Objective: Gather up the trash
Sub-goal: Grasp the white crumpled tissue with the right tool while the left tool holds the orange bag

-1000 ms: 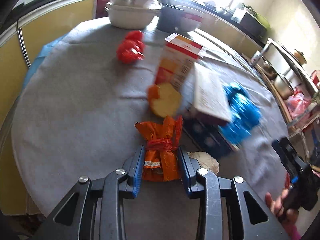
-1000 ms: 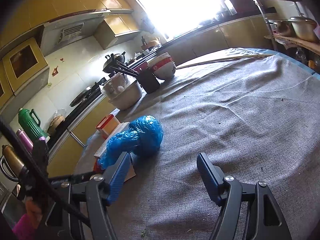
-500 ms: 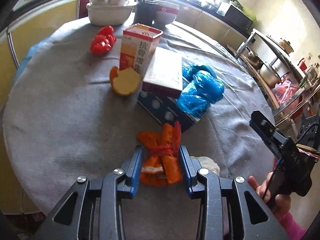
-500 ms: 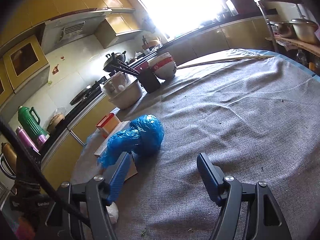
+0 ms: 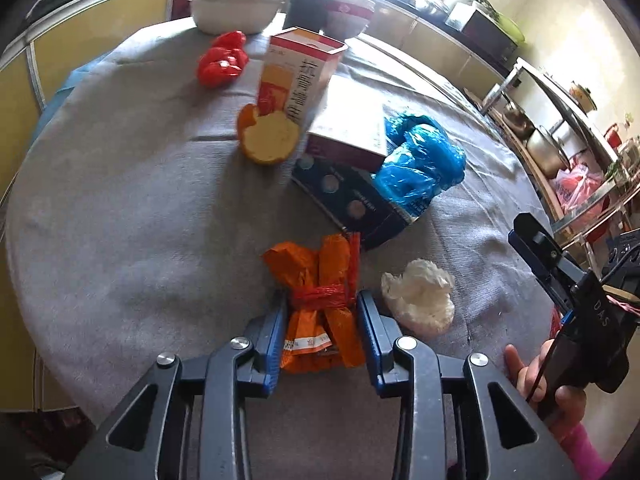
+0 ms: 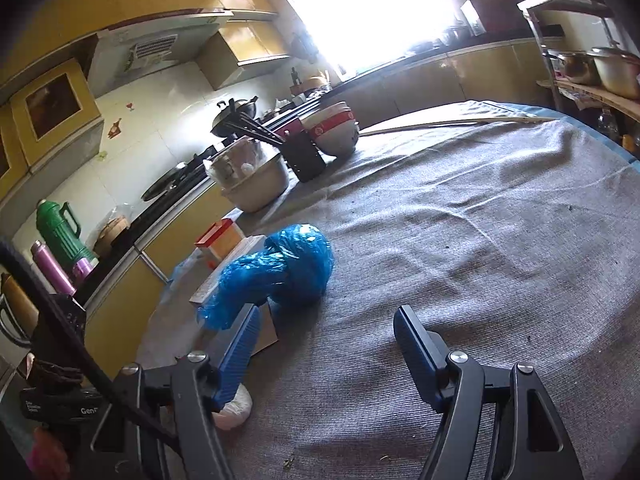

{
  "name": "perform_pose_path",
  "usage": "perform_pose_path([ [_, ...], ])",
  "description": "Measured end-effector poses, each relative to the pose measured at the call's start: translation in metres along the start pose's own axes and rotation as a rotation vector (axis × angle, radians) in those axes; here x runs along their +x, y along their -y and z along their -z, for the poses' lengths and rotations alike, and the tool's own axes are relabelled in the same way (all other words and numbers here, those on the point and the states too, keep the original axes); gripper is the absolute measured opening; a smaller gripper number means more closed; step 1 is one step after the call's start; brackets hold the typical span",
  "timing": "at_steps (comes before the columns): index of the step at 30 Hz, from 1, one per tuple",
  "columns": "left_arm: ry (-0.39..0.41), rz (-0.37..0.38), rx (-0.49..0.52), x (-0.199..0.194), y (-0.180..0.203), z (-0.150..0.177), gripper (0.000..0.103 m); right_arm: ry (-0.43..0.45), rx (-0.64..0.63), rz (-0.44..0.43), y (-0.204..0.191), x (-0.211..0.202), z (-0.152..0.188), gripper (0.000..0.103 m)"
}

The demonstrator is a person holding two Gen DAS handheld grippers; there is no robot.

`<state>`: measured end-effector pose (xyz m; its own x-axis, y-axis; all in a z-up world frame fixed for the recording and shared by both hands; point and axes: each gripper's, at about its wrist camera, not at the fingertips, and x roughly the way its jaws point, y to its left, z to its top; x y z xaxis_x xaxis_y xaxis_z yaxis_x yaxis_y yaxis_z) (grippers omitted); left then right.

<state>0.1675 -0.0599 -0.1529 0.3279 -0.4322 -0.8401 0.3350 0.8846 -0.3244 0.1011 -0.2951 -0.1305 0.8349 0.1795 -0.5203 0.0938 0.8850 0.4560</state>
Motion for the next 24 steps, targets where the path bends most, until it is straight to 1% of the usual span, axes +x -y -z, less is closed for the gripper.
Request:
perform_pose_path([
  [3, 0.028, -0.011, -0.018, -0.01, -0.006, 0.003, 0.036, -0.021, -0.01, -0.044, -0.002, 0.002, 0.001, 0.073],
  [6, 0.063, -0.052, 0.003, -0.021, -0.007, 0.005, 0.036, -0.063, 0.001, -0.105, -0.007, 0.003, 0.003, 0.072],
  [8, 0.074, -0.06, 0.009, -0.028, -0.011, 0.007, 0.036, -0.076, -0.029, -0.124, -0.015, 0.002, 0.007, 0.072],
  [10, 0.085, -0.072, 0.014, -0.032, -0.012, 0.009, 0.036, -0.099, -0.086, -0.125, -0.029, 0.003, 0.013, 0.07],
  [12, 0.091, -0.085, 0.018, -0.035, -0.012, 0.01, 0.036, -0.149, -0.15, -0.123, -0.048, 0.009, 0.019, 0.06],
  [13, 0.092, -0.087, 0.018, -0.034, -0.011, 0.011, 0.036, -0.168, -0.17, -0.115, -0.055, 0.012, 0.022, 0.057],
  [14, 0.094, -0.091, 0.018, -0.035, -0.011, 0.011, 0.036, -0.185, -0.19, -0.109, -0.061, 0.016, 0.024, 0.05],
  [15, 0.099, -0.098, 0.019, -0.037, -0.012, 0.011, 0.036, -0.207, -0.214, -0.095, -0.068, 0.02, 0.027, 0.044],
  [19, 0.108, -0.109, 0.009, -0.041, -0.018, 0.013, 0.036, -0.257, -0.24, -0.072, -0.079, 0.035, 0.033, 0.043],
  [21, 0.108, -0.113, 0.003, -0.041, -0.021, 0.014, 0.036, -0.286, -0.23, -0.081, -0.08, 0.042, 0.036, 0.042],
  [24, 0.106, -0.113, -0.006, -0.041, -0.023, 0.015, 0.036, -0.306, -0.242, -0.08, -0.081, 0.046, 0.041, 0.04],
])
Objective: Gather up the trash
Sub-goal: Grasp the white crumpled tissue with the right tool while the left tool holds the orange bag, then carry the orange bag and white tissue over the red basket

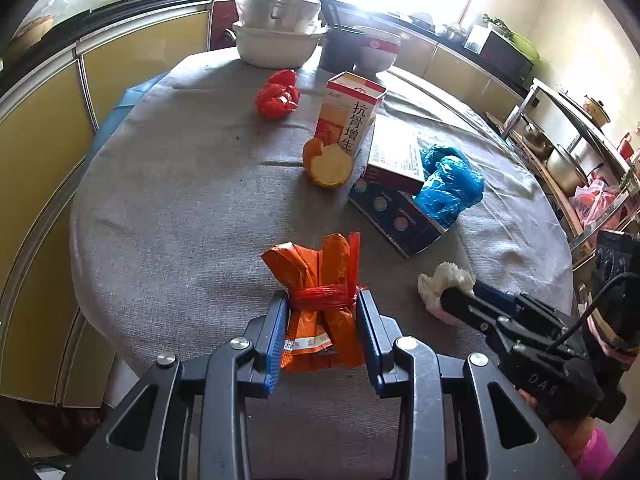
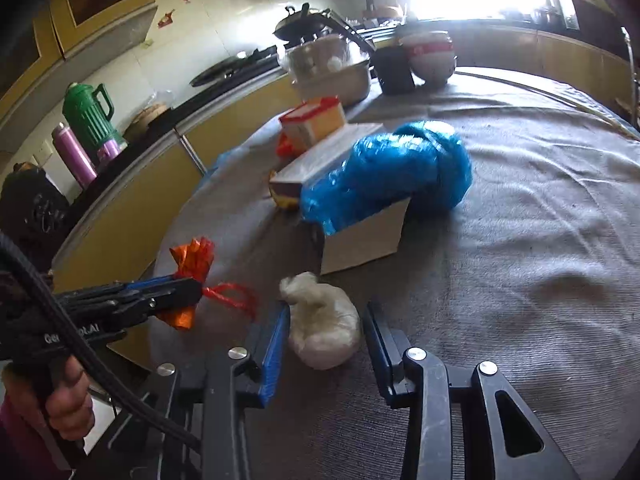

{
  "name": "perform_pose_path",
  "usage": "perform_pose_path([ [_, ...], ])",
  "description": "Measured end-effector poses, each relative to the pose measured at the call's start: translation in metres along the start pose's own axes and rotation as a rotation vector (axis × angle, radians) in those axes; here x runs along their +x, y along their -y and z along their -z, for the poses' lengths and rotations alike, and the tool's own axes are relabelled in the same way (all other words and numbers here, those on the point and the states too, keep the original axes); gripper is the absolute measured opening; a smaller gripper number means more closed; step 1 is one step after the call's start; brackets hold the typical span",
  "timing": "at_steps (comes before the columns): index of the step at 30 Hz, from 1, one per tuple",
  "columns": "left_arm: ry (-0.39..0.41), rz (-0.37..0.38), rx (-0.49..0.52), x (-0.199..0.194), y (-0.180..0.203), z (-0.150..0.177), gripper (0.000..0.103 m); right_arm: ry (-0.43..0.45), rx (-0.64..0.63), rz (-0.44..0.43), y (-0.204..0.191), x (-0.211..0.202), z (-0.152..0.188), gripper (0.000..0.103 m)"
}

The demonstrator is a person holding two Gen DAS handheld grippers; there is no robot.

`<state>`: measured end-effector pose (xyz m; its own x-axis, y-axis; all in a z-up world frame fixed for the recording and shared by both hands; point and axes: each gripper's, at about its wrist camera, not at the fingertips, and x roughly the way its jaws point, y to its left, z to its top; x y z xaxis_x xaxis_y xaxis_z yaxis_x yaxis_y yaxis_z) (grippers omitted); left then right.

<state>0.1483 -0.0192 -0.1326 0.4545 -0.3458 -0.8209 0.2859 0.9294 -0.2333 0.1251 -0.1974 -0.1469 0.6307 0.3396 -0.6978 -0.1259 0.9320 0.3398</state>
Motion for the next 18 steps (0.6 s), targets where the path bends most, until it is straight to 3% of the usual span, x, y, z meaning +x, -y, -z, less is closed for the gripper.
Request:
perform_pose_path([
  [10, -0.004, -0.006, 0.01, 0.003, 0.005, 0.001, 0.036, 0.055, -0.098, 0.049, -0.018, -0.003, 0.011, 0.032],
  [18, 0.009, -0.028, 0.027, -0.001, 0.012, 0.003, 0.036, 0.117, -0.052, 0.036, -0.007, -0.016, 0.01, 0.032],
])
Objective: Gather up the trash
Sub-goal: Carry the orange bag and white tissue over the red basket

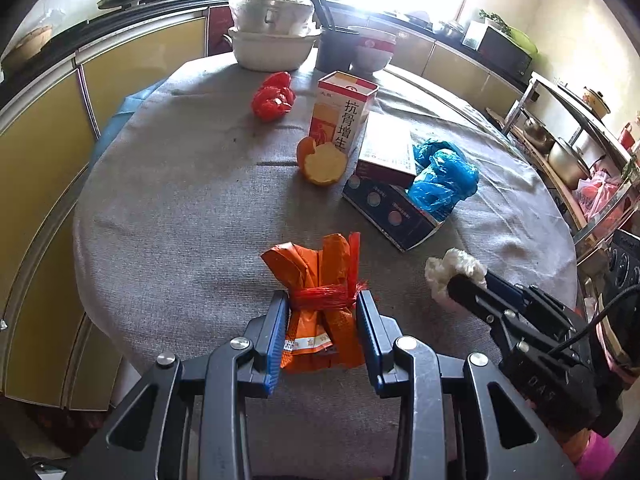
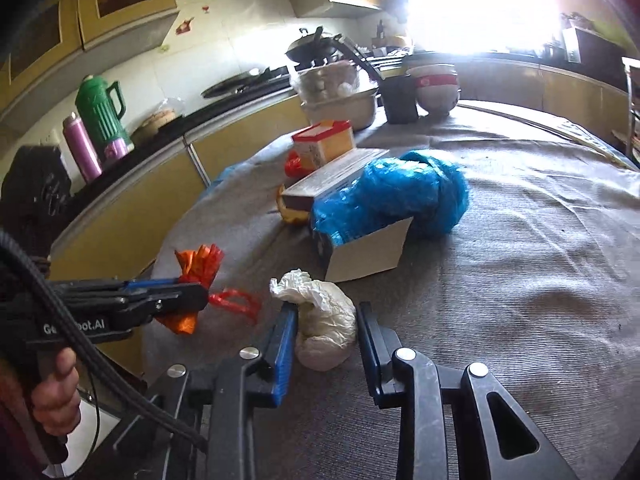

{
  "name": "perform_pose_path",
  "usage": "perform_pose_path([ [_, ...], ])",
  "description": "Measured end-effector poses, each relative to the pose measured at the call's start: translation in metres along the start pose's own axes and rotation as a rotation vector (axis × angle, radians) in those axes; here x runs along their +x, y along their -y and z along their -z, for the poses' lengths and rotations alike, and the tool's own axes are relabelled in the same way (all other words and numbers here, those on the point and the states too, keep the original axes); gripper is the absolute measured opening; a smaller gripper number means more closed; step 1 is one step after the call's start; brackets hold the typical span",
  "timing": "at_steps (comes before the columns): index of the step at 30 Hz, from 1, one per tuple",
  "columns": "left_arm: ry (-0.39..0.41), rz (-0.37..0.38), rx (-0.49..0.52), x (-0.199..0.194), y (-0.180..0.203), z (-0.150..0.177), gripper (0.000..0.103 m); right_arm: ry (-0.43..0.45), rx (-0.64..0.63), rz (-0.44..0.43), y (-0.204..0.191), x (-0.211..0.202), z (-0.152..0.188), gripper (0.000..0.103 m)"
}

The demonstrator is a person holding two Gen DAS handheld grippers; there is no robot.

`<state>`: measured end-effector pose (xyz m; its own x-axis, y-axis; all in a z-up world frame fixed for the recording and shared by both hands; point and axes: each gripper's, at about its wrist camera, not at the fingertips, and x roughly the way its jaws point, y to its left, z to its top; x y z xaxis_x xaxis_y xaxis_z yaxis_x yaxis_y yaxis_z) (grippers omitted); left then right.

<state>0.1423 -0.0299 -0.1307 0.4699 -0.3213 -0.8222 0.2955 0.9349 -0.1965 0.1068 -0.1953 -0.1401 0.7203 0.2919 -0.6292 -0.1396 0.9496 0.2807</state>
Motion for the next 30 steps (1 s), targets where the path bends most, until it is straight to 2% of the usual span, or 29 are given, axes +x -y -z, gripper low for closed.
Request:
perform_pose_path([
  [14, 0.087, -0.12, 0.091, -0.034, 0.023, 0.009, 0.036, 0.034, 0.019, 0.032, 0.003, -0.009, -0.001, 0.032],
  [22, 0.12, -0.142, 0.137, -0.048, 0.039, 0.012, 0.036, 0.089, -0.008, 0.062, -0.007, -0.039, -0.001, 0.032],
  [30, 0.149, -0.157, 0.173, -0.06, 0.055, 0.014, 0.036, 0.126, 0.04, 0.081, 0.002, -0.075, 0.003, 0.032],
])
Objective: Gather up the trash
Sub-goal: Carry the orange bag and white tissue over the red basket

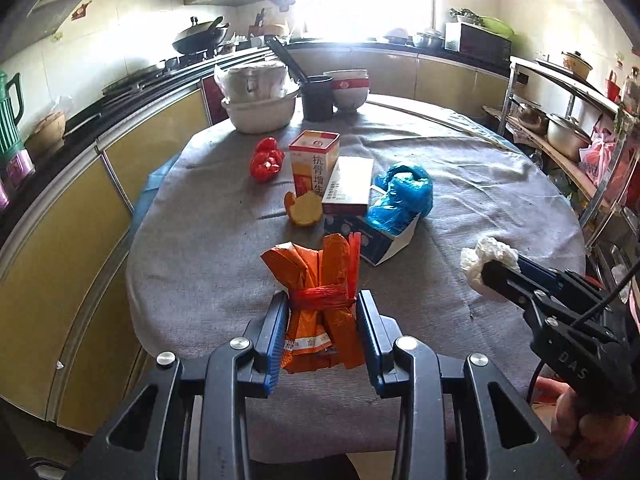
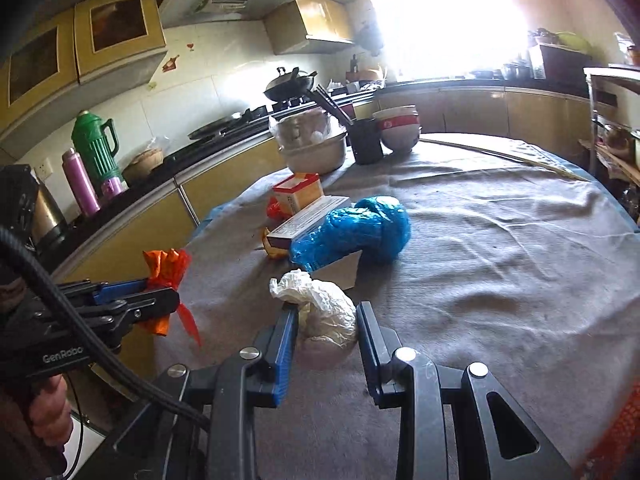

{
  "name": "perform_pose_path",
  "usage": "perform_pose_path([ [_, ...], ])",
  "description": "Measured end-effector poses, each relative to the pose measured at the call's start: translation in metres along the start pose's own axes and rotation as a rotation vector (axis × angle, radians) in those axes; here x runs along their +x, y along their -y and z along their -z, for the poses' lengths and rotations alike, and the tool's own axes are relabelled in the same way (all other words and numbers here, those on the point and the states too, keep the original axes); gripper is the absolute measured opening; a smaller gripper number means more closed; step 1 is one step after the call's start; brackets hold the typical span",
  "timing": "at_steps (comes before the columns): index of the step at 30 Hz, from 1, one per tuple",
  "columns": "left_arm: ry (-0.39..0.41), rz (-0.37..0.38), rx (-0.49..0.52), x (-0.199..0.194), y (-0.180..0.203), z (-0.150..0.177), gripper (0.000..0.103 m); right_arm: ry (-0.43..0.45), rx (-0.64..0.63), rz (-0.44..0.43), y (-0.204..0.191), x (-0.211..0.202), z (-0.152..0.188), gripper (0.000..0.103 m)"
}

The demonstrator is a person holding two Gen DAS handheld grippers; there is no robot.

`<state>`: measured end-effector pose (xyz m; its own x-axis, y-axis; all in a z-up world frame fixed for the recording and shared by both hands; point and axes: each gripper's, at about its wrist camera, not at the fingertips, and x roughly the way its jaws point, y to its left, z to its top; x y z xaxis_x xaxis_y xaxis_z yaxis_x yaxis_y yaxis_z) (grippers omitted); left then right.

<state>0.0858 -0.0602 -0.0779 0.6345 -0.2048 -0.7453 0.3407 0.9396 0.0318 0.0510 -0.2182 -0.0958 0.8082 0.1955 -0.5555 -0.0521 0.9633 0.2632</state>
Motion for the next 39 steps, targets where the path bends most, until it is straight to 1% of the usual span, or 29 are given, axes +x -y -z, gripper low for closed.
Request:
perform_pose_path([
  [9, -0.002, 0.004, 0.029, -0.01, 0.021, 0.002, 0.036, 0.006, 0.035, 0.021, 0.016, -0.028, 0.008, 0.032],
  [13, -0.02, 0.033, 0.033, -0.011, 0.032, 0.004, 0.036, 0.011, 0.057, 0.036, 0.025, -0.042, 0.013, 0.032],
  [17, -0.024, 0.046, 0.049, -0.014, 0.045, 0.005, 0.036, 0.015, 0.075, 0.063, 0.036, -0.058, 0.017, 0.032],
  [23, -0.016, 0.062, 0.086, -0.022, 0.065, 0.004, 0.036, 0.047, 0.098, 0.105, 0.056, -0.089, 0.022, 0.032],
  [29, -0.005, 0.075, 0.132, -0.029, 0.087, 0.006, 0.036, 0.074, 0.131, 0.148, 0.078, -0.12, 0.031, 0.032],
  [34, -0.006, 0.089, 0.179, -0.033, 0.107, 0.008, 0.036, 0.093, 0.203, 0.168, 0.106, -0.144, 0.041, 0.032],
  [39, -0.003, 0.115, 0.236, -0.035, 0.132, 0.009, 0.036, 0.111, 0.253, 0.227, 0.133, -0.167, 0.051, 0.033],
])
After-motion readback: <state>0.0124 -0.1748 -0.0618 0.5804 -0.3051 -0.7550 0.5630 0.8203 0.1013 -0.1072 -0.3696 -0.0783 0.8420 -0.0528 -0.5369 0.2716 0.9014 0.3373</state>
